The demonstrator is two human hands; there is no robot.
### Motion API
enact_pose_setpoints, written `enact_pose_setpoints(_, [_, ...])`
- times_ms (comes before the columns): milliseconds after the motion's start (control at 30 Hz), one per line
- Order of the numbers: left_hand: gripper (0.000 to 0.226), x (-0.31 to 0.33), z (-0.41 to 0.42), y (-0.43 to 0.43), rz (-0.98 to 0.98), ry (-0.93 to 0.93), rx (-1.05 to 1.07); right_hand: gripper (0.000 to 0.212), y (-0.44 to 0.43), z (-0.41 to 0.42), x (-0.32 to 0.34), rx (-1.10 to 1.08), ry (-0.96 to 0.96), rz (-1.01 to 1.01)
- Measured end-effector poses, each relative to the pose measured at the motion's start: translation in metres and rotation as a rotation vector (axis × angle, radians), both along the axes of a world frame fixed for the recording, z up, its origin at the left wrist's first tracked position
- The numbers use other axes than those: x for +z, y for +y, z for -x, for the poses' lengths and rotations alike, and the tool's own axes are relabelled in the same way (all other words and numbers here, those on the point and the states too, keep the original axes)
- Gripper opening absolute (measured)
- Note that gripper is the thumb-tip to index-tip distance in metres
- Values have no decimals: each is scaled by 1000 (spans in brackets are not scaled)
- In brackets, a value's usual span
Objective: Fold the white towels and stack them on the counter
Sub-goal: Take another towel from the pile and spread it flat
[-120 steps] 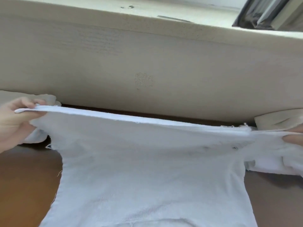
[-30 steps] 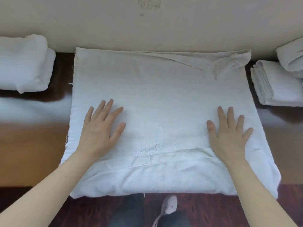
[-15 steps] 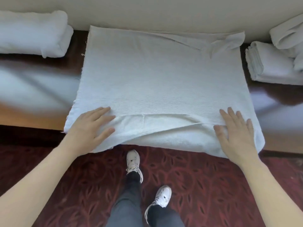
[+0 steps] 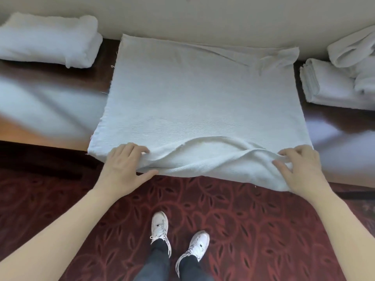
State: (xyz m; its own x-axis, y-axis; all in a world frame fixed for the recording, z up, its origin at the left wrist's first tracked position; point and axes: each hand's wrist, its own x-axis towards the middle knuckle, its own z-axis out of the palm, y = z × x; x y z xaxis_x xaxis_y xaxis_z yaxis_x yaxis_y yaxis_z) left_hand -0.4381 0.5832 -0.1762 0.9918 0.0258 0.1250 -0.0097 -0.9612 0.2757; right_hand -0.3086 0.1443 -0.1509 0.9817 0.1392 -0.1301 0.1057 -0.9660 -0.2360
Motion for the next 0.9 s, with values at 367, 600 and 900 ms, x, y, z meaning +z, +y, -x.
enact_pose_setpoints(367, [114, 1, -51, -148, 133, 146, 35, 14, 12, -10, 46, 55, -204, -22])
enact_pose_setpoints(600, [85, -1, -77, -166, 110, 20, 31, 18, 4, -17, 43, 67, -207, 6])
enact_pose_setpoints(900, [29, 7, -68, -133, 143, -24, 56, 21, 11, -23, 28, 49, -282, 88])
